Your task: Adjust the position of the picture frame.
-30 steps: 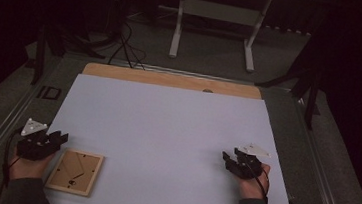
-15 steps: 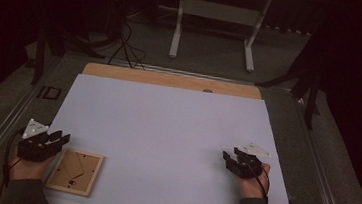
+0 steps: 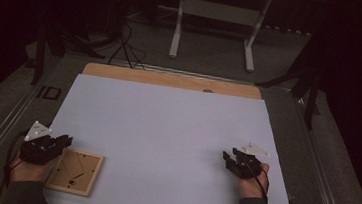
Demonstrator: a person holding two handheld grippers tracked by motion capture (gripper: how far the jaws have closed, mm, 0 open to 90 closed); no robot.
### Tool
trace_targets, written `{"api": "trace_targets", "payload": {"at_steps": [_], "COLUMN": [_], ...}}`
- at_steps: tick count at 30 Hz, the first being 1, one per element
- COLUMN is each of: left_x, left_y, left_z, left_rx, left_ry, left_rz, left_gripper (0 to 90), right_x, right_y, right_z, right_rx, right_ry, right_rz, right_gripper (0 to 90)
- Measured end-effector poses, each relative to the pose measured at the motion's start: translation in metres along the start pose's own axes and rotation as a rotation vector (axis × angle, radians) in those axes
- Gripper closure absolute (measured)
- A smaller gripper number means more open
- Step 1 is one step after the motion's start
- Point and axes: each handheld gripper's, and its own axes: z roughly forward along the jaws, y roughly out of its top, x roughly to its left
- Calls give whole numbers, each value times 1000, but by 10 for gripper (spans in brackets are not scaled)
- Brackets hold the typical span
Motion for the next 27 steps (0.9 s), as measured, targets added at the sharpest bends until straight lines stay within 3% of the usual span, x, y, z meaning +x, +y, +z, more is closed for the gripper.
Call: {"api": "trace_targets", "payload": {"at_steps": [9, 19, 27], "left_x": [-4, -14, -23], "left_y": [-2, -5, -7], "left_z": [-4, -8, -5], "left_rx": [12, 29, 57], "left_ry": [-9, -35, -61], "left_rz": [10, 29, 51], "left_gripper": [892, 893, 895], "right_x": [1, 7, 7], "right_y": [0, 1, 2], "right_z": [0, -1, -2], "right_rx": [2, -2, -11], "right_ry": [0, 0, 6], "right_rz": [-4, -59, -65], "right_gripper": [643, 889, 897]}}
